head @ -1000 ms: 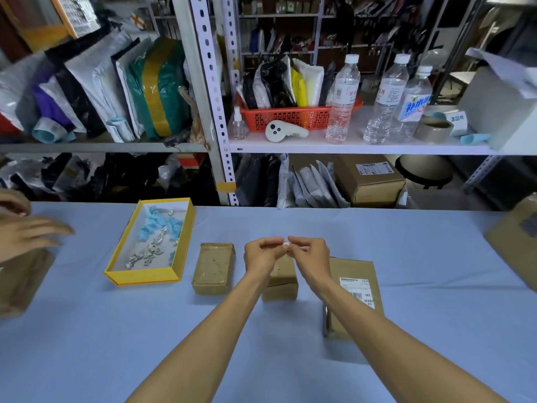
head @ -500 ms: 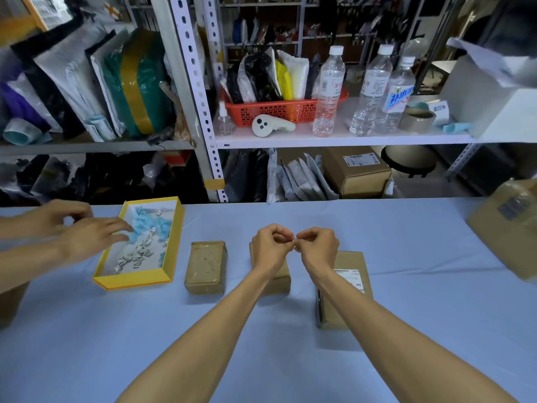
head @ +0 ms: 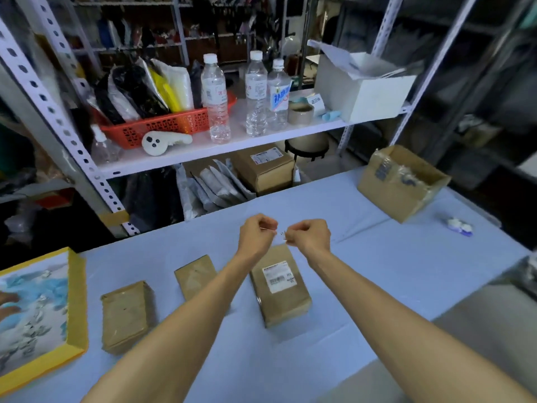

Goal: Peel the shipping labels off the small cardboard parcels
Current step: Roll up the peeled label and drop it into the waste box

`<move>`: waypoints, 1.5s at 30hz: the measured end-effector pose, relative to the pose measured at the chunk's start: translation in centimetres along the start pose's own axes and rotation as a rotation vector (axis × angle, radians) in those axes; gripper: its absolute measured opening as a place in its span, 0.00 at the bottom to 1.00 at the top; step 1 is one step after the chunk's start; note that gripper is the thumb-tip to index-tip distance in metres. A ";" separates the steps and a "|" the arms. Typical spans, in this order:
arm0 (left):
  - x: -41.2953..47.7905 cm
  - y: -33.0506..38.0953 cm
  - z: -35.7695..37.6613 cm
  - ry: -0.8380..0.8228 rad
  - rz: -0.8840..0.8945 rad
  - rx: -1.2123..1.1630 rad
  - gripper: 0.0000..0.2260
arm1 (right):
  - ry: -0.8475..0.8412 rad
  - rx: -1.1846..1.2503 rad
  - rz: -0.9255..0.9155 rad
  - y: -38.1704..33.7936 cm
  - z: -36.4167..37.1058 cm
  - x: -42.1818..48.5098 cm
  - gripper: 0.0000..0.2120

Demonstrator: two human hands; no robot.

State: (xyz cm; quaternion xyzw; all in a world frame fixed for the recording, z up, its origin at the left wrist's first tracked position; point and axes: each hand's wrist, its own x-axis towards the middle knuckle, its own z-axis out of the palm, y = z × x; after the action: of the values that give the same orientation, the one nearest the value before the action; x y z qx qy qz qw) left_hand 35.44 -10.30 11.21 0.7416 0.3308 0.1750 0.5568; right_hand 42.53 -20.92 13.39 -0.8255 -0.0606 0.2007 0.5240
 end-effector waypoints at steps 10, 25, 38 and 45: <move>2.5 3.5 6.8 -0.230 0.166 0.545 0.13 | 0.102 -0.321 -0.169 2.0 -9.2 5.4 0.03; 5.8 7.3 17.8 -0.182 -0.054 0.847 0.14 | -0.199 -0.518 -0.274 4.2 -19.0 17.2 0.03; 11.9 13.1 25.7 -0.265 0.087 0.949 0.13 | -0.118 -0.546 -0.217 2.3 -25.6 22.4 0.06; 16.5 17.3 32.8 -0.269 0.125 0.911 0.12 | -0.011 -0.612 -0.210 2.5 -32.2 31.0 0.06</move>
State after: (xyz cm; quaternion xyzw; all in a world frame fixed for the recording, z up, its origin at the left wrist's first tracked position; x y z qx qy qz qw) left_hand 73.05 -25.11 15.21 0.9447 0.2539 -0.0522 0.2012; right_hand 83.24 -39.50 14.77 -0.9329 -0.2059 0.1225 0.2689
